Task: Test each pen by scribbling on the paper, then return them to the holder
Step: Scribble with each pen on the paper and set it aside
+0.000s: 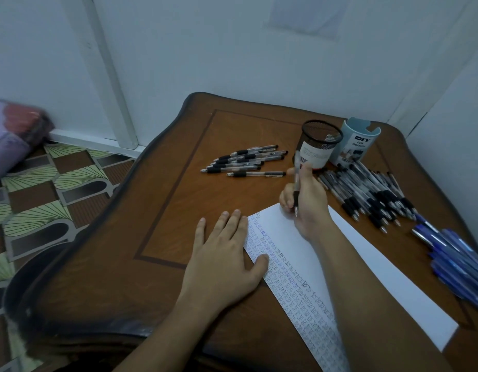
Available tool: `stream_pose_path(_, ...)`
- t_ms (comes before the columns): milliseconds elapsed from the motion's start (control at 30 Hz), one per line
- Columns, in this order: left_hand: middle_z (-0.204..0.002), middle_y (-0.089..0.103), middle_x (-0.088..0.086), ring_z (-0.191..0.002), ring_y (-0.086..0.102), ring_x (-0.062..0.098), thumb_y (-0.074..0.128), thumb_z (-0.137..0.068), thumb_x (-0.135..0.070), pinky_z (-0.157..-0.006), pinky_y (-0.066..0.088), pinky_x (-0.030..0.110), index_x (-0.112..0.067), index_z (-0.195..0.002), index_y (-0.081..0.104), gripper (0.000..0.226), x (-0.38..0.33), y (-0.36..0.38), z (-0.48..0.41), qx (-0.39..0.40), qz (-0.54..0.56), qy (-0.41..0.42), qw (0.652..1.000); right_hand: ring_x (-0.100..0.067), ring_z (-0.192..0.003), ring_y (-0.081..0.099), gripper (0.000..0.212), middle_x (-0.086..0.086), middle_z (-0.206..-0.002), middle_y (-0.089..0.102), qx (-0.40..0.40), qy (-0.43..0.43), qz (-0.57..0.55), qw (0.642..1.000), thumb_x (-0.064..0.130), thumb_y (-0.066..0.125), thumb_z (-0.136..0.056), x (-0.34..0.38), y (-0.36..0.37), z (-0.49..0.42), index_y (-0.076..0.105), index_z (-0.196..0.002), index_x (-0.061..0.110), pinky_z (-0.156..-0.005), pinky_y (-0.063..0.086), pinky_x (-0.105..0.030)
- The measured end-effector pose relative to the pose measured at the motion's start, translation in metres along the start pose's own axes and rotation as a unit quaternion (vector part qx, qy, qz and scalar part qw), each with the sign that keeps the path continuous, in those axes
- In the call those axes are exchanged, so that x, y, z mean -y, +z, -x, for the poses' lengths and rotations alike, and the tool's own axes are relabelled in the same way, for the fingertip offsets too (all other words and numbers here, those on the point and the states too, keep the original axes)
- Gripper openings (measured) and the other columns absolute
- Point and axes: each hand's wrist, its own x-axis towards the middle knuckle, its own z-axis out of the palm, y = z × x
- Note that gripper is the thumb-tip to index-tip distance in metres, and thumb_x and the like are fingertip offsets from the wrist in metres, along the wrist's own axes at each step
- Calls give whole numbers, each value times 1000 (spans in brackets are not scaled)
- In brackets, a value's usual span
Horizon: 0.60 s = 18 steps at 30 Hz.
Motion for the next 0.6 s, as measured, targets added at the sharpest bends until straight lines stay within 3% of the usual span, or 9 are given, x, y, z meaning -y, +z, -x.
stream_pose_path(100,-165,4,-8,-150,-3,8,19,-88,-69,-118,-12,42,-26,-157,11,82,0,0,0,3,-7,4,1000,-13,-43,42,37,-2,-50,49,18,-24,61,998,44,34,-106,0,0,2,60,-118,22,-44,32,-25)
stream_pose_path(400,-164,-2,-9,-150,-8,8,19,-90,-70,-117,-15,42,-27,-158,6,81,-1,-2,0,19,-8,-3,1000,-16,-51,50,28,-5,-68,63,84,-18,95,992,32,43,-105,32,-14,20,62,-118,16,-49,34,-31)
stream_pose_path(600,-164,-3,-10,-150,-8,7,-5,-74,-73,-118,-13,41,-27,-158,4,95,-1,-4,0,24,-15,-6,1000,-13,-56,53,26,-6,-78,58,7,26,269,963,7,48,-100,57,-33,14,63,-118,18,-45,37,-23)
